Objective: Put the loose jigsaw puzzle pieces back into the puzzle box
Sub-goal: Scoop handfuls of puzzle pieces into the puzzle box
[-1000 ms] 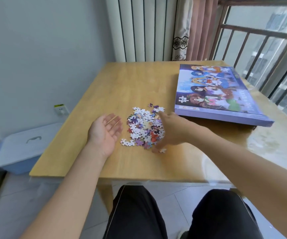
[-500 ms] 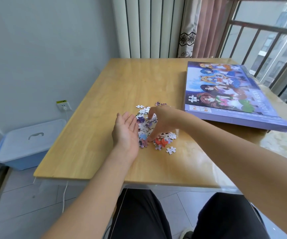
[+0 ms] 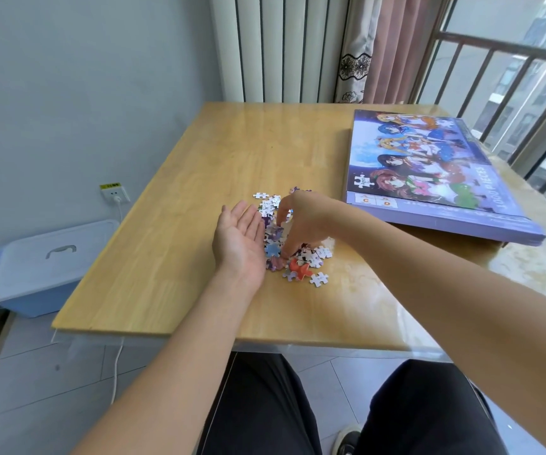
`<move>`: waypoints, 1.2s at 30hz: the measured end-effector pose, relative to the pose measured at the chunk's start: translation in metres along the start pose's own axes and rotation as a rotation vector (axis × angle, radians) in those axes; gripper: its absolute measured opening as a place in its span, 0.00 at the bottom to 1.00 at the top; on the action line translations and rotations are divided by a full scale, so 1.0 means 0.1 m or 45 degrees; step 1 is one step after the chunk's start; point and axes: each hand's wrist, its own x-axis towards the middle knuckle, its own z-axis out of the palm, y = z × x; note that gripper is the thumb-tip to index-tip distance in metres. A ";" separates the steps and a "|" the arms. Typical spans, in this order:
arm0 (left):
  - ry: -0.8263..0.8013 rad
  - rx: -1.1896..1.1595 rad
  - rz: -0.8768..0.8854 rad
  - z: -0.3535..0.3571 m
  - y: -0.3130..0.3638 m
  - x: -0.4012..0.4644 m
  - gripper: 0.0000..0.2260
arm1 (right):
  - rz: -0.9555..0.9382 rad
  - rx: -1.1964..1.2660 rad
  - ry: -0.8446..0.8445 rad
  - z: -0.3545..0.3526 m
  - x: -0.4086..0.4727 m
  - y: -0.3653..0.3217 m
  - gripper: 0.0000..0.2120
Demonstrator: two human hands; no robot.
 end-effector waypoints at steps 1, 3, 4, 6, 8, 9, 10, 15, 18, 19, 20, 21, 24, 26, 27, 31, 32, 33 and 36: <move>-0.001 -0.004 -0.002 0.00 0.00 -0.01 0.22 | 0.011 0.037 0.004 0.00 0.01 0.00 0.26; -0.004 -0.019 -0.007 -0.01 0.01 0.00 0.21 | 0.028 0.096 0.032 0.01 0.01 0.01 0.23; -0.006 -0.028 -0.008 -0.01 0.02 0.00 0.21 | 0.033 0.121 0.052 0.01 0.01 0.01 0.22; -0.015 -0.029 -0.021 -0.02 0.03 0.00 0.21 | 0.050 0.221 0.102 0.01 0.01 0.03 0.21; -0.023 -0.030 -0.040 -0.02 0.04 0.00 0.21 | 0.050 0.304 0.182 -0.01 0.00 0.05 0.19; -0.027 -0.033 -0.048 -0.02 0.04 0.01 0.20 | 0.043 0.299 0.228 -0.04 0.00 0.05 0.17; -0.030 -0.032 -0.055 -0.02 0.04 0.02 0.20 | 0.035 0.288 0.270 -0.08 -0.01 0.05 0.15; -0.001 -0.041 -0.108 0.04 0.09 0.05 0.19 | -0.020 0.362 0.423 -0.27 -0.03 -0.03 0.14; 0.049 -0.127 -0.204 0.13 0.09 0.07 0.20 | -0.180 0.179 0.555 -0.22 -0.04 -0.23 0.09; 0.052 -0.195 -0.236 0.16 0.10 0.08 0.20 | -0.228 0.068 0.562 -0.16 -0.05 -0.30 0.09; 0.049 -0.266 -0.261 0.18 0.11 0.10 0.19 | -0.257 -0.044 0.551 -0.10 -0.04 -0.37 0.10; 0.045 -0.324 -0.291 0.19 0.13 0.12 0.18 | -0.265 -0.133 0.529 -0.03 -0.03 -0.42 0.11; 0.082 -0.352 -0.389 0.17 0.21 0.16 0.15 | -0.268 -0.167 0.450 0.09 -0.02 -0.50 0.15; 0.060 -0.329 -0.420 0.12 0.23 0.20 0.13 | -0.309 -0.014 0.345 0.10 -0.05 -0.48 0.21; 0.038 -0.329 -0.423 0.10 0.25 0.21 0.13 | -0.343 0.068 0.288 0.08 -0.07 -0.46 0.23; 0.060 -0.448 -0.442 0.10 0.28 0.26 0.12 | -0.379 0.488 0.369 -0.15 -0.06 -0.23 0.18; 0.068 -0.483 -0.424 0.09 0.29 0.27 0.12 | -0.329 0.500 0.474 -0.22 0.00 -0.16 0.17; 0.072 -0.506 -0.404 0.09 0.31 0.28 0.12 | -0.263 0.423 0.547 -0.29 0.09 -0.08 0.17; 0.058 -0.540 -0.401 0.05 0.34 0.26 0.11 | -0.049 -0.045 0.393 -0.30 0.36 0.07 0.29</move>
